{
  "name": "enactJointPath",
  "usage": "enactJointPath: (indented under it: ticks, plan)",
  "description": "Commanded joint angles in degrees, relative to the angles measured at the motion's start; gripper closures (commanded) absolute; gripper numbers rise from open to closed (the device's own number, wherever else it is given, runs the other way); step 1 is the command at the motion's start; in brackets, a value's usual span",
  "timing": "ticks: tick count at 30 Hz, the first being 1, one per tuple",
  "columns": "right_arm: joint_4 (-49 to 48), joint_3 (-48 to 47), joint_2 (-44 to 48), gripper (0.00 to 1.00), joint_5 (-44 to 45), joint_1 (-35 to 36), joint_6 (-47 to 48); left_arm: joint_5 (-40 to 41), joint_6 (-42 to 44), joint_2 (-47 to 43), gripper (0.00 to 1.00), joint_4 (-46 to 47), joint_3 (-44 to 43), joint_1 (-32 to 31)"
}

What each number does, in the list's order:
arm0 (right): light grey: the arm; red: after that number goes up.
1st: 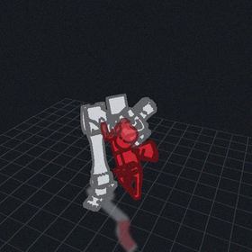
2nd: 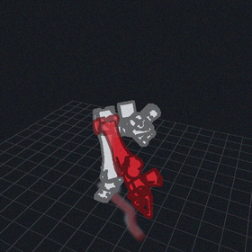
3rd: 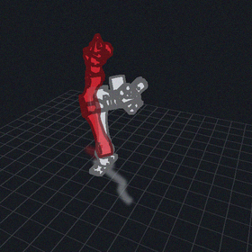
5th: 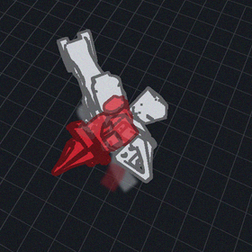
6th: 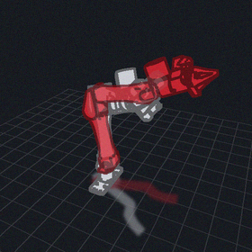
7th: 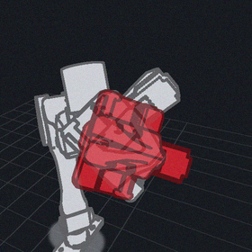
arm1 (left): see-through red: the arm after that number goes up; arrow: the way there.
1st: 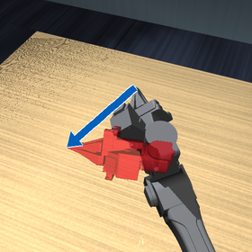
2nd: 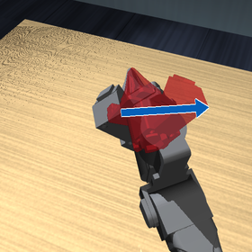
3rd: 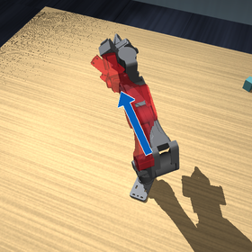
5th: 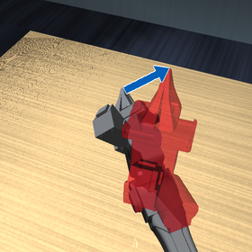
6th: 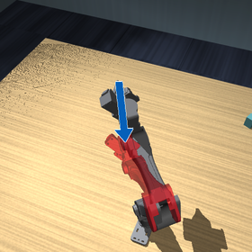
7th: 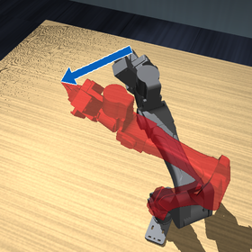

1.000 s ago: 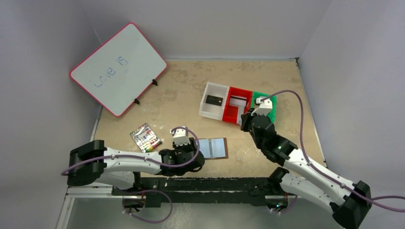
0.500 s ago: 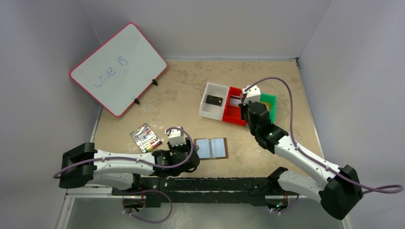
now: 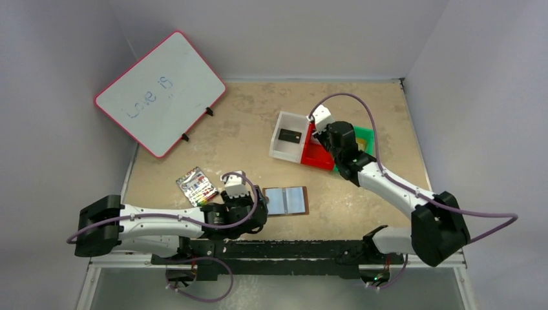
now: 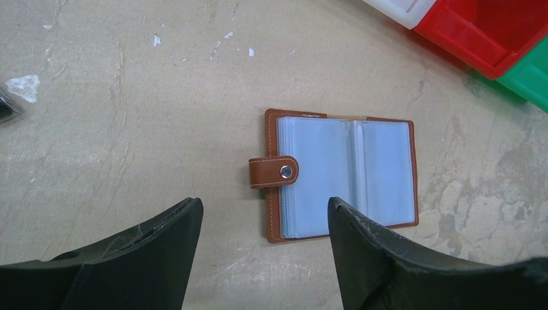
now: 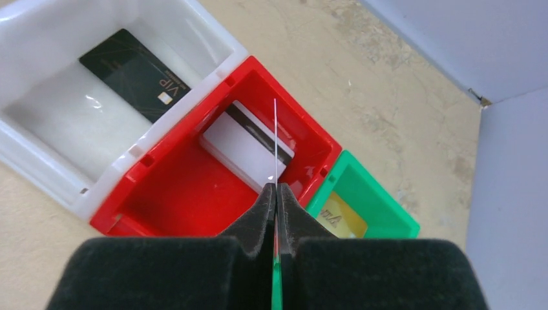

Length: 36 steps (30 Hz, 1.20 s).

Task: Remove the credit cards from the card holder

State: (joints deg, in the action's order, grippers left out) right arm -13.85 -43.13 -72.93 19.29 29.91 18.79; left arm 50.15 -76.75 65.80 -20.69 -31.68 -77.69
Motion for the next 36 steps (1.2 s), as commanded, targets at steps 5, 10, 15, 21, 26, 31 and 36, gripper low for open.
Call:
enactJointPath:
  ticks: [5, 10, 15, 21, 26, 31, 36]
  plan:
    - [0.79, -5.68, -6.07, 1.00, -6.39, -1.08, 12.53, 1.37, 2.73, -4.51, 0.24, -3.27, 0.41, 0.14]
    - [-0.97, -4.94, -7.18, 1.00, -3.80, -1.15, 16.67, 2.14, 2.29, -5.85, 0.24, -5.13, 0.92, 0.24]
    - [0.89, -5.40, -10.84, 1.00, -3.27, -1.54, 19.69, 1.39, 2.48, -7.00, 0.24, -4.72, 1.65, 0.75]
    - [1.35, -7.19, -14.60, 1.00, -4.48, -3.24, 23.65, -1.73, 5.61, -7.22, 0.24, -4.47, 1.49, 4.33]
    - [-2.01, -6.37, -15.41, 1.00, -5.49, -3.88, 28.57, -6.41, 9.37, -6.83, 0.24, -2.68, 1.56, 8.81]
    - [-0.07, -8.80, -16.86, 1.00, -6.74, -4.05, 29.80, -6.58, 10.59, -7.13, 0.24, -2.70, 1.18, 9.44]
    - [1.35, -10.27, -18.38, 1.00, -9.47, -4.05, 31.48, -6.34, 10.78, -7.67, 0.24, -3.58, 1.09, 9.66]
